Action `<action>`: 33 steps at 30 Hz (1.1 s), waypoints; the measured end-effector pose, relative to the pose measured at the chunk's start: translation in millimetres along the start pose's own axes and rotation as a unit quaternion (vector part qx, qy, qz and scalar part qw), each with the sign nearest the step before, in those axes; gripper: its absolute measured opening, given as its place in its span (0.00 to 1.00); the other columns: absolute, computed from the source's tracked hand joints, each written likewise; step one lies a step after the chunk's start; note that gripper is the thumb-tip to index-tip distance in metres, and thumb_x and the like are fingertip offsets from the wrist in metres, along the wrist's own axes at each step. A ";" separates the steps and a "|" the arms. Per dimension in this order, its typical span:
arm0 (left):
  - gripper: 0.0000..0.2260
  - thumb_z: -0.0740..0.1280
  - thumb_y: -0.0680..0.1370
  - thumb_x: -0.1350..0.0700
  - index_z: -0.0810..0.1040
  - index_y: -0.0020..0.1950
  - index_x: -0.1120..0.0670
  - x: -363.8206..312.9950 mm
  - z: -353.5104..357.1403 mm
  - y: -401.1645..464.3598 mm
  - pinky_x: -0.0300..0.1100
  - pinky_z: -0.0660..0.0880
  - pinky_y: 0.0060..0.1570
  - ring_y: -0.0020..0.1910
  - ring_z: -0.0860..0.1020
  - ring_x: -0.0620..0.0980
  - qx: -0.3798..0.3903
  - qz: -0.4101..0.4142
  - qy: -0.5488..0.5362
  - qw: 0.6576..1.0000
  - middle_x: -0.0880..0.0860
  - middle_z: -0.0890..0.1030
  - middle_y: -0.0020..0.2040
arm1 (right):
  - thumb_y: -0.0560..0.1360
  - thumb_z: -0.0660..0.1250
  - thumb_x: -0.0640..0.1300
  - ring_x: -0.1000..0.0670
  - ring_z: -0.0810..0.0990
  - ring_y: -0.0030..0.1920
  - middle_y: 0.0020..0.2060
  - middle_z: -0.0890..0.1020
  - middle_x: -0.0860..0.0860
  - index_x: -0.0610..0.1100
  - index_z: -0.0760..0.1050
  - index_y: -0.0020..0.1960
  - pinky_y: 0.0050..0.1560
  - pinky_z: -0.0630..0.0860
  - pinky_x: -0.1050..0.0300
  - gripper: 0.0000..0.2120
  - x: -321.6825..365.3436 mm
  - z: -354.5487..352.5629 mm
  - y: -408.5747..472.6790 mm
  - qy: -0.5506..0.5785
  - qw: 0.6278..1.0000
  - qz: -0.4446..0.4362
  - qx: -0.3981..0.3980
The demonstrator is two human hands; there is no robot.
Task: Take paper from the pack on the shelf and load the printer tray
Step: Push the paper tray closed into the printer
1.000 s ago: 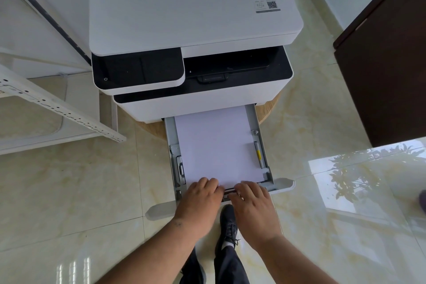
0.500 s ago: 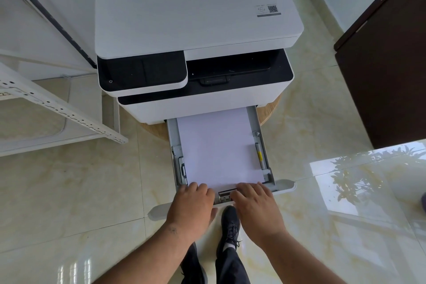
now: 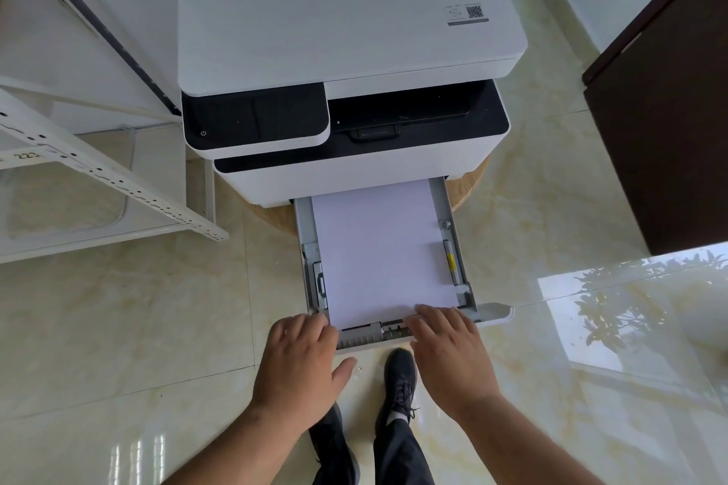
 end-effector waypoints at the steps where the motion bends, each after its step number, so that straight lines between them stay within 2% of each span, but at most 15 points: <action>1: 0.18 0.68 0.73 0.39 0.84 0.47 0.53 3.7 -2.6 -4.7 0.52 0.78 0.51 0.48 0.81 0.55 -0.016 -0.010 -0.015 1.000 0.49 0.82 0.47 | 0.66 0.79 0.41 0.44 0.84 0.55 0.58 0.86 0.50 0.49 0.83 0.58 0.63 0.68 0.50 0.21 -0.6 -1.6 -1.9 0.004 1.000 -0.001 -0.009; 5: 0.11 0.72 0.75 0.48 0.85 0.53 0.52 17.9 -0.1 -11.0 0.52 0.79 0.52 0.51 0.84 0.54 -0.036 -0.104 -0.104 0.988 0.48 0.84 0.52 | 0.66 0.79 0.38 0.44 0.84 0.55 0.57 0.86 0.50 0.46 0.83 0.60 0.66 0.67 0.51 0.23 -1.2 -3.9 -8.3 0.008 0.999 -0.028 -0.028; 9: 0.15 0.70 0.79 0.51 0.82 0.65 0.52 24.3 0.3 -6.1 0.52 0.78 0.59 0.59 0.82 0.53 -0.031 -0.220 -0.210 0.952 0.49 0.84 0.61 | 0.67 0.77 0.40 0.44 0.84 0.60 0.59 0.86 0.51 0.48 0.84 0.59 0.69 0.66 0.49 0.21 -4.6 4.2 -8.5 0.013 1.000 -0.023 0.015; 11: 0.15 0.69 0.80 0.52 0.81 0.67 0.52 24.4 -2.8 -1.7 0.51 0.79 0.59 0.59 0.82 0.52 -0.048 -0.243 -0.248 0.937 0.50 0.83 0.62 | 0.68 0.76 0.44 0.45 0.83 0.64 0.62 0.86 0.52 0.49 0.84 0.61 0.70 0.65 0.49 0.21 -3.6 3.6 -8.8 0.022 0.999 -0.022 0.042; 13: 0.14 0.69 0.81 0.53 0.80 0.66 0.53 24.5 -7.8 5.0 0.46 0.78 0.56 0.55 0.81 0.51 -0.064 -0.266 -0.293 0.916 0.50 0.82 0.61 | 0.69 0.74 0.49 0.47 0.83 0.66 0.64 0.85 0.53 0.50 0.83 0.63 0.71 0.68 0.50 0.22 -2.6 -6.9 -8.9 0.026 0.998 -0.026 0.043; 15: 0.14 0.69 0.81 0.54 0.79 0.67 0.53 28.4 -8.7 13.8 0.43 0.76 0.51 0.51 0.81 0.50 -0.060 -0.311 -0.345 0.883 0.50 0.82 0.60 | 0.73 0.72 0.50 0.47 0.82 0.65 0.64 0.85 0.53 0.49 0.82 0.65 0.67 0.76 0.51 0.20 -9.0 -26.9 -5.4 0.058 0.998 0.017 0.016; 17: 0.15 0.69 0.81 0.53 0.79 0.66 0.54 32.8 -9.2 23.8 0.44 0.77 0.51 0.51 0.81 0.51 -0.051 -0.346 -0.361 0.865 0.51 0.83 0.59 | 0.78 0.69 0.49 0.46 0.83 0.60 0.60 0.84 0.53 0.48 0.81 0.64 0.59 0.79 0.51 0.15 -30.5 -46.6 3.3 0.159 0.976 0.152 -0.009; 19: 0.11 0.69 0.80 0.51 0.80 0.60 0.54 34.8 -12.5 33.5 0.49 0.80 0.51 0.50 0.82 0.55 -0.052 -0.362 -0.347 0.864 0.52 0.84 0.54 | 0.79 0.66 0.49 0.45 0.84 0.51 0.50 0.85 0.52 0.48 0.80 0.56 0.50 0.81 0.49 0.09 -59.0 -55.0 14.6 0.245 0.927 0.284 -0.028; 21: 0.05 0.68 0.80 0.50 0.78 0.50 0.51 33.7 -16.8 41.2 0.52 0.81 0.48 0.44 0.80 0.56 -0.043 -0.373 -0.318 0.871 0.50 0.82 0.46 | 0.78 0.65 0.49 0.43 0.82 0.45 0.42 0.83 0.49 0.45 0.79 0.50 0.46 0.80 0.47 0.08 -77.9 -58.4 31.9 0.263 0.901 0.344 -0.025; 23: 0.06 0.67 0.80 0.47 0.75 0.47 0.48 33.5 -17.3 46.1 0.48 0.80 0.45 0.42 0.80 0.55 -0.035 -0.390 -0.293 0.873 0.47 0.81 0.43 | 0.77 0.63 0.51 0.42 0.81 0.41 0.37 0.82 0.47 0.44 0.77 0.44 0.40 0.80 0.48 0.11 -84.6 -55.7 50.9 0.232 0.913 0.337 0.004; 26: 0.09 0.67 0.79 0.44 0.78 0.49 0.49 32.8 -12.0 51.8 0.44 0.77 0.39 0.40 0.81 0.55 -0.033 -0.399 -0.275 0.874 0.48 0.84 0.44 | 0.77 0.60 0.54 0.47 0.79 0.35 0.36 0.81 0.50 0.48 0.76 0.39 0.35 0.76 0.55 0.14 -85.0 -44.8 72.0 0.172 0.933 0.313 0.043; 29: 0.08 0.67 0.80 0.46 0.79 0.50 0.50 32.9 -11.3 54.7 0.45 0.78 0.39 0.40 0.81 0.55 -0.045 -0.406 -0.277 0.870 0.48 0.84 0.44 | 0.77 0.59 0.53 0.46 0.79 0.35 0.34 0.80 0.51 0.49 0.76 0.38 0.37 0.79 0.54 0.14 -84.2 -35.2 82.8 0.135 0.943 0.296 0.063; 33: 0.08 0.67 0.80 0.49 0.79 0.46 0.52 35.0 -7.8 56.9 0.45 0.76 0.37 0.38 0.80 0.55 -0.055 -0.405 -0.267 0.872 0.50 0.83 0.41 | 0.80 0.59 0.50 0.46 0.78 0.33 0.32 0.79 0.51 0.49 0.75 0.38 0.35 0.78 0.54 0.14 -83.5 -32.1 86.9 0.111 0.950 0.285 0.067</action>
Point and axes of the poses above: each hand's wrist, its own y-axis towards the middle knuckle, its own z-axis out of the palm, x = y × z, the point moved 6 cm from there along y, towards the middle knuckle
